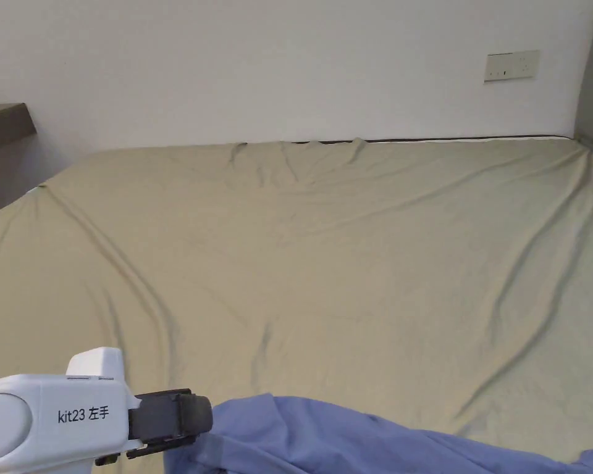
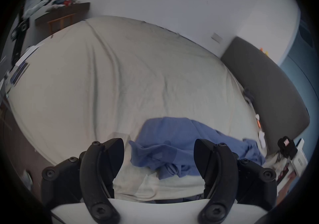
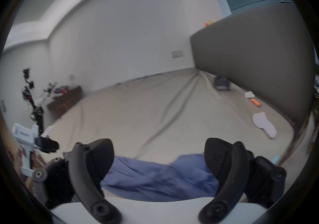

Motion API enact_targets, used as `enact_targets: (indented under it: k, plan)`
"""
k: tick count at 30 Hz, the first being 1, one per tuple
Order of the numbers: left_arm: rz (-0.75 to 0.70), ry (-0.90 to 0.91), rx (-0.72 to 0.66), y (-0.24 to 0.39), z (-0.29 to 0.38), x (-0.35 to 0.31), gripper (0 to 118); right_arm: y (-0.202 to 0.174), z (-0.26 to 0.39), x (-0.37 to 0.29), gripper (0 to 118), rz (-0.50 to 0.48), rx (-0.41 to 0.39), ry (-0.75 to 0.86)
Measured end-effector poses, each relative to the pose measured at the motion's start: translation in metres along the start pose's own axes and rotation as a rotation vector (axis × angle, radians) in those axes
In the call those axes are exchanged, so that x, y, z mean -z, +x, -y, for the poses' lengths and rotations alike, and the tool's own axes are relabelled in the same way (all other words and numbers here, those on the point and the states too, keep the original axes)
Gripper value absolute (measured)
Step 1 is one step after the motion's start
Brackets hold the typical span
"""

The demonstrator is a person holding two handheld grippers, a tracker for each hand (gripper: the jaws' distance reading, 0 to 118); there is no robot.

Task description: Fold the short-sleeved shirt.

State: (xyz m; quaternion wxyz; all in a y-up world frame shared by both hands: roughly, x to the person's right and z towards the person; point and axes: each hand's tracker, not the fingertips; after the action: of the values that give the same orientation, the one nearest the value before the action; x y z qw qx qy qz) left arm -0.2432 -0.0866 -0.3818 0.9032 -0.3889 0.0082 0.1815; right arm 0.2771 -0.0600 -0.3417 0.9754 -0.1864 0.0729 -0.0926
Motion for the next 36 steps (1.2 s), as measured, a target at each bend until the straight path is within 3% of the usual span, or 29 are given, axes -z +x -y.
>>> enact_targets:
  k: [1, 2, 3, 4, 5, 7, 11, 12, 14, 15, 16, 21, 25, 26, 27, 28, 30, 34, 36]
  plan:
    - [-0.033, 0.002, -0.038, -0.003, 0.001, 0.001, 74, -0.006, -0.004, 0.004, 84, -0.059, 0.028, -0.002]
    - [-0.046, 0.014, -0.074, -0.006, 0.003, 0.001, 53, -0.008, -0.006, 0.011, 46, -0.121, 0.051, -0.015]
    - [-0.041, 0.014, -0.072, -0.008, 0.005, 0.000, 19, -0.009, -0.006, 0.018, 0, -0.157, 0.061, -0.022]
    - [-0.009, 0.014, -0.066, -0.011, 0.009, 0.002, 0, -0.013, -0.005, 0.026, 0, -0.149, 0.067, -0.032]
    - [-0.005, 0.011, -0.077, -0.013, 0.011, 0.004, 0, -0.009, -0.004, 0.034, 0, -0.101, 0.060, 0.031]
    - [0.046, 0.039, -0.075, -0.016, 0.013, 0.003, 0, -0.010, -0.001, 0.045, 0, -0.154, 0.027, -0.029]
    - [0.122, 0.078, -0.057, -0.017, 0.009, 0.011, 2, -0.012, 0.000, 0.051, 0, -0.253, 0.124, -0.037]
    - [0.111, 0.070, -0.055, -0.012, 0.009, 0.013, 12, -0.012, 0.000, 0.052, 0, -0.264, 0.139, -0.034]
    - [0.074, 0.029, -0.049, -0.015, 0.003, 0.028, 76, -0.016, 0.000, 0.051, 0, -0.285, 0.144, -0.041]
    - [0.063, 0.012, -0.051, -0.018, 0.002, 0.036, 99, -0.015, -0.001, 0.050, 0, -0.290, 0.146, -0.044]
    - [0.051, -0.012, -0.057, -0.018, 0.003, 0.044, 107, -0.014, -0.002, 0.050, 0, -0.292, 0.144, -0.041]
    - [0.153, -0.161, -0.117, -0.021, 0.013, 0.086, 106, -0.015, -0.002, 0.049, 0, -0.299, 0.164, -0.032]
    - [0.035, -0.234, -0.037, -0.005, 0.021, 0.114, 101, -0.010, 0.003, 0.049, 0, -0.314, 0.192, -0.040]
    - [0.037, -0.180, -0.015, 0.000, 0.019, 0.106, 89, -0.009, 0.004, 0.049, 0, -0.305, 0.189, -0.047]
    - [0.116, -0.160, 0.011, 0.004, 0.016, 0.102, 61, -0.008, 0.005, 0.048, 0, -0.293, 0.182, -0.053]
    - [0.199, -0.172, -0.005, 0.006, 0.012, 0.098, 21, -0.006, 0.006, 0.046, 0, -0.284, 0.173, -0.056]
    - [0.287, -0.189, -0.135, 0.007, 0.007, 0.093, 19, -0.005, 0.008, 0.044, 0, -0.272, 0.169, -0.060]
    - [0.272, -0.095, -0.094, 0.033, 0.003, 0.067, 19, 0.004, 0.011, 0.035, 0, -0.257, 0.184, -0.055]
    - [0.342, -0.021, -0.048, 0.059, 0.001, 0.050, 19, 0.007, 0.013, 0.031, 0, -0.243, 0.185, -0.052]
